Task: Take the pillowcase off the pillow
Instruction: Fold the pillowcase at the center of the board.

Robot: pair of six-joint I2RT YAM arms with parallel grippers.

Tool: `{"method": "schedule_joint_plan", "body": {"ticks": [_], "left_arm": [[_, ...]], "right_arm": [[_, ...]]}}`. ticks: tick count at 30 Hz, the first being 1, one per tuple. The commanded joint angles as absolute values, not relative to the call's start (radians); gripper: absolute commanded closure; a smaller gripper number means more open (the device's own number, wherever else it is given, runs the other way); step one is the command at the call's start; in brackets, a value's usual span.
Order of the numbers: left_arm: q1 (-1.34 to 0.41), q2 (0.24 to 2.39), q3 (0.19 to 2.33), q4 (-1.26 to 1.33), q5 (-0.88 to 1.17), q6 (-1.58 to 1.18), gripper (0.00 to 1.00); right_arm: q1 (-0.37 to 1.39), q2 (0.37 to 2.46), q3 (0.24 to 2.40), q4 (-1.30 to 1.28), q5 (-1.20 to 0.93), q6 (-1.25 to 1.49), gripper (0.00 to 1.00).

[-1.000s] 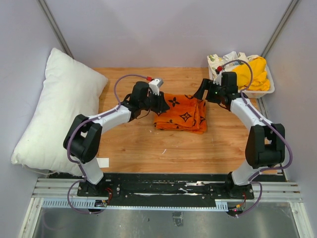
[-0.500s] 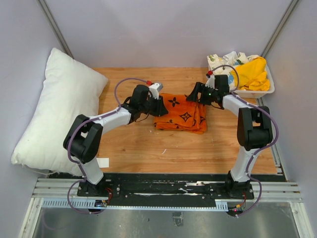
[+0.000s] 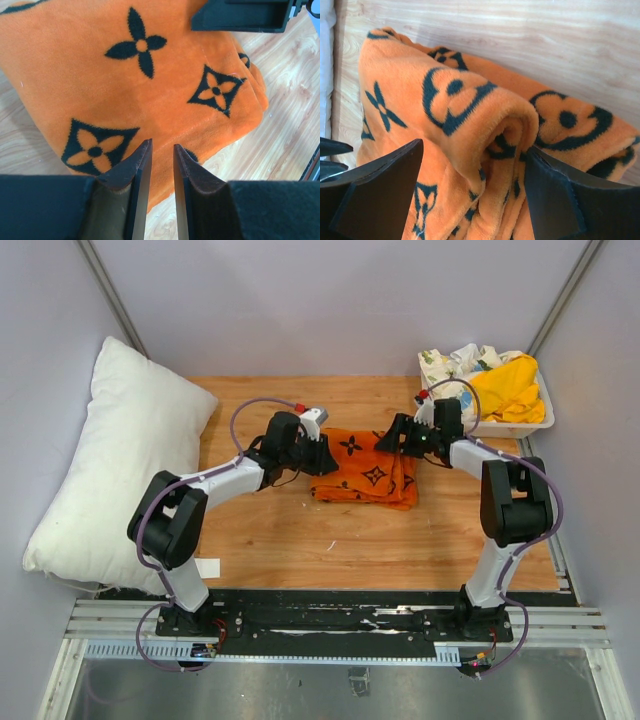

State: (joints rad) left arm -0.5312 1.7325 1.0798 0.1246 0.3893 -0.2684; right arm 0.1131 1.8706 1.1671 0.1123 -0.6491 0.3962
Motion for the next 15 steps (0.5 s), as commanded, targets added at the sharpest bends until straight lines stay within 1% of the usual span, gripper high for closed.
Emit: {"method": "schedule_joint_plan", "body": {"ticks": [1, 6, 10, 12, 15], "left_arm": [[-0.519, 1.69, 1.051, 0.13, 0.394, -0.249, 0.72], [-0.515, 1.694, 1.042, 0.144, 0.411, -0.257, 0.72], [-0.515, 1.697, 1.04, 0.153, 0.423, -0.266, 0.72], [-0.515, 1.693, 1.035, 0.157, 0.424, -0.267, 0.72], [-0.515, 1.684, 1.026, 0.159, 0.422, -0.267, 0.72]], "right_arm": [[0.118, 1.825, 1.081, 0.122, -0.693, 0.41, 0.23], [0.119, 1.757, 0.991, 0.082, -0.704, 0.403, 0.23], [0.125, 1.726, 0.968, 0.05, -0.723, 0.404, 0.24], [0.129, 1.72, 0.969, 0.046, -0.728, 0.406, 0.27], [0.133, 1.724, 0.99, 0.043, -0.746, 0.422, 0.37]]}}
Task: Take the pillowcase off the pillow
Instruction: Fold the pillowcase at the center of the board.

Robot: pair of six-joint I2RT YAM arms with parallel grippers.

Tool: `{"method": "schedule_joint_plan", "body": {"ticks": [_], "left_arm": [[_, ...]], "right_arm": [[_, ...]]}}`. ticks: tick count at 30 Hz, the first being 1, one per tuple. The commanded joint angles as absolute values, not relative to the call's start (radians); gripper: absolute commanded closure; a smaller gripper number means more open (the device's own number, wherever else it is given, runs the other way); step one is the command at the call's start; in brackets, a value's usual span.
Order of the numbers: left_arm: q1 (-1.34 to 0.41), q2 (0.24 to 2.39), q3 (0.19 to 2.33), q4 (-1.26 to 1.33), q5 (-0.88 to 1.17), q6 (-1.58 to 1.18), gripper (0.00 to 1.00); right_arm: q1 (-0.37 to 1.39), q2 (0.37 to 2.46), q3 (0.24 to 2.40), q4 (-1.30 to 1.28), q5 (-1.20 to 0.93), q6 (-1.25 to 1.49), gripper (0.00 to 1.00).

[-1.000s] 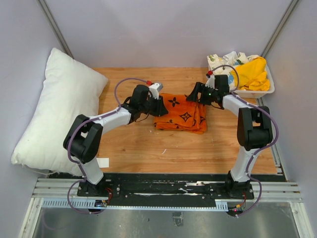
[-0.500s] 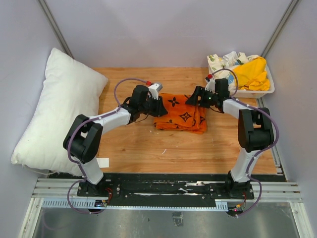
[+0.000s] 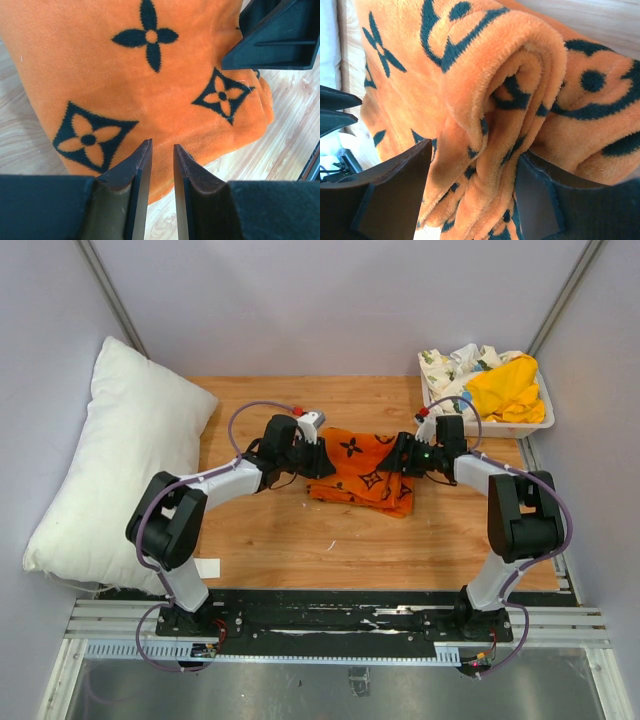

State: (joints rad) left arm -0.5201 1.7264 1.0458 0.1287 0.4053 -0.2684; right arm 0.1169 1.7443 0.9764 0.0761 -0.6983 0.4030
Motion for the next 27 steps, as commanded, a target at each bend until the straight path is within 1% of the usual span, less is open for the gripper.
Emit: {"method": "schedule_joint_plan", "body": {"ticks": [1, 2, 3, 4, 6, 7, 8, 9, 13, 17, 21, 27], "left_arm": [[-0.515, 1.681, 1.022, 0.158, 0.42, -0.267, 0.72], [-0.515, 1.676, 1.017, 0.158, 0.418, -0.266, 0.72], [-0.514, 1.673, 1.013, 0.157, 0.415, -0.265, 0.72], [-0.514, 1.67, 1.01, 0.158, 0.412, -0.264, 0.72], [-0.514, 1.666, 1.008, 0.155, 0.409, -0.261, 0.72], [-0.513, 1.665, 1.008, 0.155, 0.408, -0.261, 0.72], [-0.512, 1.663, 1.008, 0.155, 0.407, -0.26, 0.72], [-0.511, 1.661, 1.009, 0.155, 0.407, -0.261, 0.72], [-0.505, 1.65, 1.026, 0.15, 0.405, -0.261, 0.72], [-0.505, 1.648, 1.047, 0.146, 0.402, -0.259, 0.71], [-0.505, 1.676, 1.065, 0.152, 0.412, -0.266, 0.71], [-0.505, 1.703, 1.087, 0.167, 0.407, -0.278, 0.71]], "right_arm": [[0.135, 1.723, 0.998, 0.042, -0.752, 0.43, 0.39], [0.136, 1.719, 1.004, 0.039, -0.755, 0.437, 0.42], [0.136, 1.712, 1.011, 0.034, -0.756, 0.44, 0.49], [0.137, 1.705, 1.02, 0.026, -0.755, 0.442, 0.56], [0.137, 1.686, 1.041, -0.005, -0.754, 0.443, 0.76], [0.137, 1.674, 1.052, -0.024, -0.753, 0.442, 0.87], [0.137, 1.661, 1.063, -0.047, -0.751, 0.443, 0.95], [0.137, 1.646, 1.077, -0.071, -0.748, 0.443, 0.99], [0.133, 1.568, 1.124, -0.164, -0.748, 0.448, 0.99], [0.084, 1.524, 1.099, -0.197, -0.728, 0.463, 0.99], [0.027, 1.592, 1.025, -0.191, -0.716, 0.467, 0.99], [0.031, 1.702, 0.939, -0.119, -0.731, 0.488, 0.99]]}}
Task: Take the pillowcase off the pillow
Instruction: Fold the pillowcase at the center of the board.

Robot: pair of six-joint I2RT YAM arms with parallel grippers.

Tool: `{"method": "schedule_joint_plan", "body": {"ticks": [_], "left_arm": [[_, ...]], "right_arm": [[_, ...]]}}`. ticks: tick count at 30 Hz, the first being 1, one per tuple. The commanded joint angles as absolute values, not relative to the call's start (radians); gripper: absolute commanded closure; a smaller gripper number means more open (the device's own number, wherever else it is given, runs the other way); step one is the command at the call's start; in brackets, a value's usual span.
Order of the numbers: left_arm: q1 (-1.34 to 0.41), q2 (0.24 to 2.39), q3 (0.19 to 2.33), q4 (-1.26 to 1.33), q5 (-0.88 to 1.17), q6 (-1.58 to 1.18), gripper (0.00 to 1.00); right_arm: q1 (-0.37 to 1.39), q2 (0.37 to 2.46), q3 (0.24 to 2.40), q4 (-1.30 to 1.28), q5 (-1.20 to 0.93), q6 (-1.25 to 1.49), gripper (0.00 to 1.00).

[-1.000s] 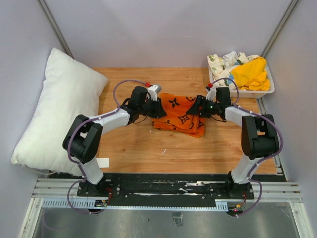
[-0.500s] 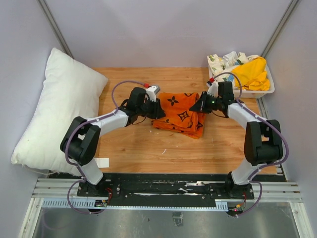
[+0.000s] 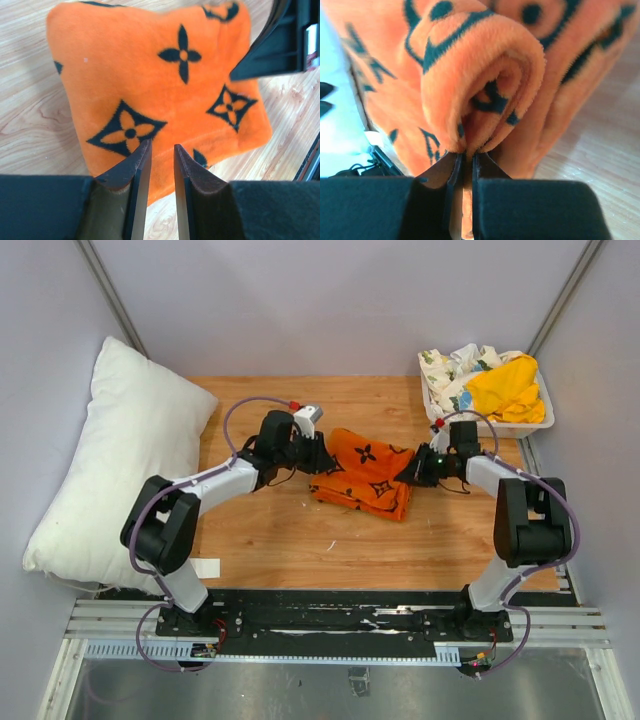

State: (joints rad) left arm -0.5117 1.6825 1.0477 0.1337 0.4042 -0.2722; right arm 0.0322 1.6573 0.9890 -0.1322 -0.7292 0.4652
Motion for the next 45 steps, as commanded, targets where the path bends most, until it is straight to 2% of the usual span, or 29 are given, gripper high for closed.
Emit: {"method": "schedule_joint_plan", "body": {"ticks": [1, 3, 5, 8, 10, 12, 15, 18, 19, 20, 23, 24, 25, 27, 32, 36, 45], "left_arm": [[-0.505, 1.706, 1.093, 0.167, 0.406, -0.278, 0.71], [-0.505, 1.713, 1.108, 0.163, 0.405, -0.278, 0.7], [-0.505, 1.72, 1.128, 0.157, 0.405, -0.278, 0.7], [-0.505, 1.719, 1.152, 0.153, 0.401, -0.278, 0.69], [-0.505, 1.717, 1.165, 0.153, 0.391, -0.276, 0.68], [-0.506, 1.713, 1.176, 0.159, 0.377, -0.278, 0.66], [-0.508, 1.706, 1.175, 0.2, 0.378, -0.291, 0.65], [-0.522, 1.709, 1.176, 0.243, 0.394, -0.304, 0.66], [-0.543, 1.729, 1.196, 0.28, 0.41, -0.313, 0.71], [-0.55, 1.74, 1.2, 0.306, 0.421, -0.324, 0.73], [-0.557, 1.802, 1.197, 0.455, 0.495, -0.401, 0.9], [-0.557, 1.828, 1.192, 0.518, 0.522, -0.433, 0.95], [-0.557, 1.853, 1.182, 0.589, 0.545, -0.467, 0.98], [-0.558, 1.925, 1.179, 0.715, 0.582, -0.518, 1.0], [-0.54, 2.096, 1.207, 0.738, 0.493, -0.524, 1.0], [-0.484, 2.126, 1.137, 0.808, 0.412, -0.611, 1.0], [-0.456, 2.089, 1.183, 0.627, 0.289, -0.524, 0.98]], "right_arm": [[0.031, 1.712, 0.934, -0.118, -0.721, 0.483, 0.98], [0.031, 1.743, 0.939, -0.146, -0.695, 0.468, 0.94], [0.03, 1.767, 0.947, -0.168, -0.677, 0.462, 0.84], [0.03, 1.735, 0.949, -0.178, -0.627, 0.462, 0.49], [0.034, 1.672, 0.958, -0.204, -0.566, 0.449, 0.32], [0.044, 1.592, 0.977, -0.239, -0.495, 0.428, 0.25], [0.067, 1.454, 0.997, -0.262, -0.395, 0.42, 0.21], [0.107, 1.352, 0.997, -0.233, -0.319, 0.423, 0.25], [0.151, 1.316, 0.981, -0.146, -0.332, 0.435, 0.51], [0.165, 1.32, 0.97, -0.095, -0.358, 0.449, 0.65], [0.176, 1.414, 0.972, 0.022, -0.465, 0.518, 0.95], [0.176, 1.457, 0.982, 0.048, -0.494, 0.536, 0.98], [0.175, 1.498, 0.988, 0.08, -0.518, 0.554, 0.99], [0.175, 1.569, 0.996, 0.135, -0.542, 0.577, 0.99], [0.129, 1.696, 1.001, 0.188, -0.56, 0.58, 0.99], [0.056, 1.737, 0.926, 0.273, -0.597, 0.626, 0.99], [0.038, 1.759, 0.855, 0.308, -0.598, 0.633, 0.99]]}}
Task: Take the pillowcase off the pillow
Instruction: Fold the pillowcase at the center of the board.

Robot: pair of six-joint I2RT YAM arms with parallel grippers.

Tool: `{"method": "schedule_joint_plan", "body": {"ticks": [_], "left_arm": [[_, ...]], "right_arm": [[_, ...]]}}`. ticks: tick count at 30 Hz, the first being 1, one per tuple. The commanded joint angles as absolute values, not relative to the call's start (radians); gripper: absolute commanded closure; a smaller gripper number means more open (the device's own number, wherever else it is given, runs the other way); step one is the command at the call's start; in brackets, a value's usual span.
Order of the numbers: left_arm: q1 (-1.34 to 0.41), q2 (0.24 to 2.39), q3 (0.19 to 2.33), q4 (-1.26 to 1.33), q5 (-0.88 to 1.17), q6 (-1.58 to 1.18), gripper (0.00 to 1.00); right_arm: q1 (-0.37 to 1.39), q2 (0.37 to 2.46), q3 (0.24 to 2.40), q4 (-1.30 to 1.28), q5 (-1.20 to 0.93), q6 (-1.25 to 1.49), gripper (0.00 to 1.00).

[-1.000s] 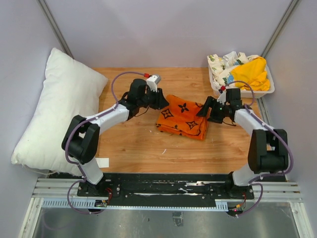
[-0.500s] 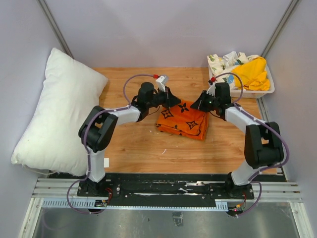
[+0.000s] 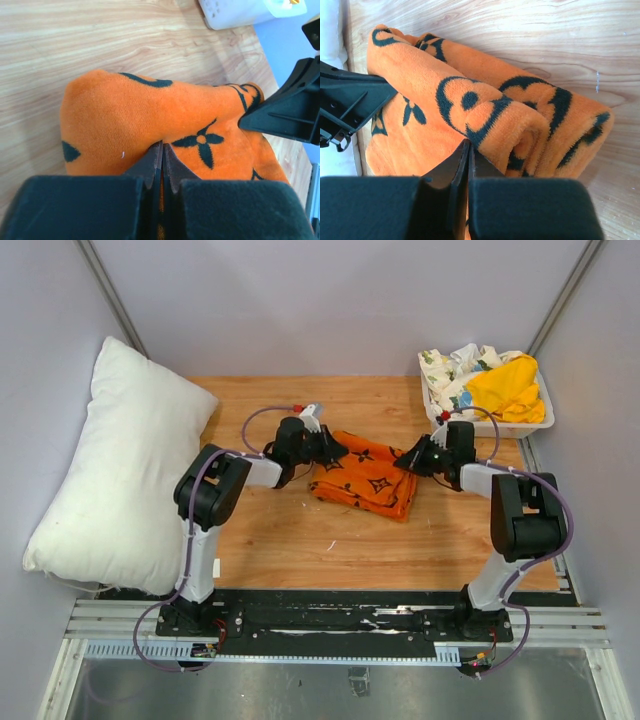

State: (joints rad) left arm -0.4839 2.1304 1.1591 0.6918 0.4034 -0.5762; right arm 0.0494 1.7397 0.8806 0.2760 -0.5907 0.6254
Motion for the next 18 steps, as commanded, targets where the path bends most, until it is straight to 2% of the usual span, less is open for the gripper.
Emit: {"method": "schedule_joint_plan", "body": {"ticks": [1, 5, 7, 8, 10, 13, 18], "left_arm": [[-0.456, 2.077, 1.19, 0.608, 0.286, -0.502, 0.96], [-0.456, 1.983, 1.198, 0.531, 0.254, -0.423, 0.89], [-0.456, 1.925, 1.196, 0.491, 0.246, -0.384, 0.79], [-0.457, 1.901, 1.197, 0.468, 0.251, -0.365, 0.69], [-0.466, 1.855, 1.202, 0.41, 0.254, -0.335, 0.53], [-0.516, 1.788, 1.188, 0.336, 0.186, -0.303, 0.4], [-0.653, 1.736, 1.135, 0.27, 0.055, -0.34, 0.38]], "right_arm": [[0.038, 1.75, 0.859, 0.3, -0.596, 0.627, 0.99], [0.043, 1.663, 0.888, 0.221, -0.578, 0.581, 0.99], [0.054, 1.609, 0.907, 0.173, -0.561, 0.548, 0.99], [0.06, 1.583, 0.917, 0.145, -0.548, 0.528, 0.98], [0.072, 1.536, 0.937, 0.1, -0.523, 0.49, 0.89], [0.082, 1.492, 1.004, 0.024, -0.497, 0.454, 0.73], [0.127, 1.525, 1.179, -0.141, -0.393, 0.361, 0.7]]}}
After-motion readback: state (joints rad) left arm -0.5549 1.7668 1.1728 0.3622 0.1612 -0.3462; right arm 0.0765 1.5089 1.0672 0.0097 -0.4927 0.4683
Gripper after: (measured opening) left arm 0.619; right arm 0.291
